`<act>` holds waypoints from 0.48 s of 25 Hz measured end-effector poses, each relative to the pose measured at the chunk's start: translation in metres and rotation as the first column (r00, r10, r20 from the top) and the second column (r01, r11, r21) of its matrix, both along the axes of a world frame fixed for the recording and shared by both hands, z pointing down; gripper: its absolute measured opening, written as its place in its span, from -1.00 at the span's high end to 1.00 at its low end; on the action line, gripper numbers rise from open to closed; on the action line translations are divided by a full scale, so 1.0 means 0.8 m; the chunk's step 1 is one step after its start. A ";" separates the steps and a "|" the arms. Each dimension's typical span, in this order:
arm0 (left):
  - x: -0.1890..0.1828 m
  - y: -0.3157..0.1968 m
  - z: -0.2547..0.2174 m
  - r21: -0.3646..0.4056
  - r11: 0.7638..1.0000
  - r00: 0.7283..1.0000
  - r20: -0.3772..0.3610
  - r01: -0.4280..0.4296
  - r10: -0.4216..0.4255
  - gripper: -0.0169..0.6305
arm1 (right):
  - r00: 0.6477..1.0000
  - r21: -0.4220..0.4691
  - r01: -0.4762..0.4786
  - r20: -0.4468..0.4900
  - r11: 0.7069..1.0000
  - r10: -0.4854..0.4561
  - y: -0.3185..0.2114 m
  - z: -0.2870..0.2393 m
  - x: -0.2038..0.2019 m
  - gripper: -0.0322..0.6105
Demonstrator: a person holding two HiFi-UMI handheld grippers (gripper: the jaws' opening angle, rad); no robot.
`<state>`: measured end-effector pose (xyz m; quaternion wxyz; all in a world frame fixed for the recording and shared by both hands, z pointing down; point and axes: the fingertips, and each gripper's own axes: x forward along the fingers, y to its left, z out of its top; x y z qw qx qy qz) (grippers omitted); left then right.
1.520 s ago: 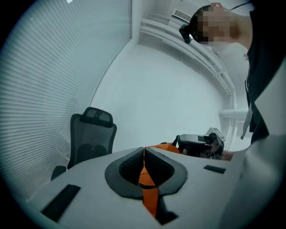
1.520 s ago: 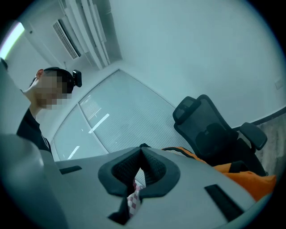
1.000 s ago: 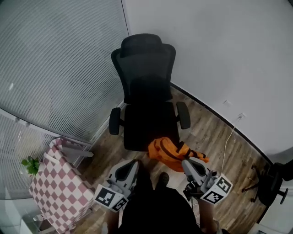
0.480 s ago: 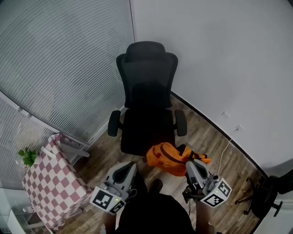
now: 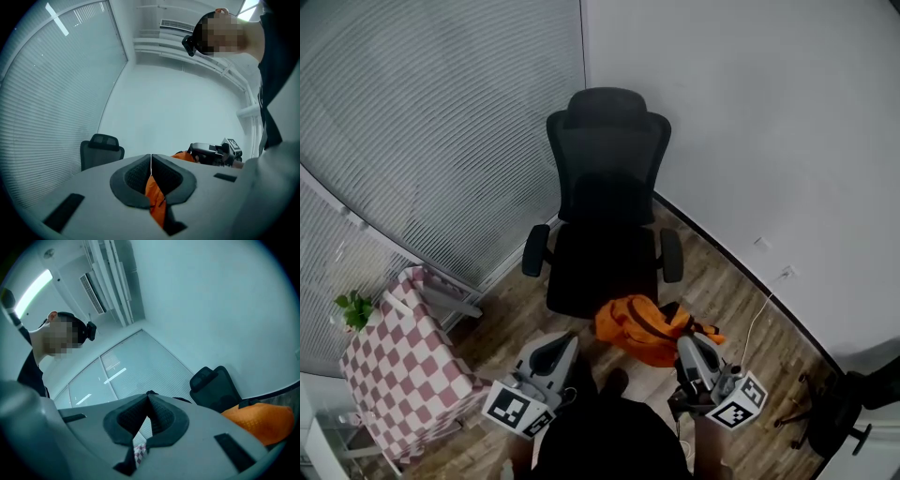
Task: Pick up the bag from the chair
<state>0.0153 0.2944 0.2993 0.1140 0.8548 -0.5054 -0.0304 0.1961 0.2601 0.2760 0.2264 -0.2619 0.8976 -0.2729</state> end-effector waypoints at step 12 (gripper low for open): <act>-0.015 0.007 0.005 -0.008 1.000 1.000 0.017 0.003 -0.003 0.84 | 1.000 0.038 0.011 -0.017 0.999 -0.011 0.007 -0.002 -0.013 0.84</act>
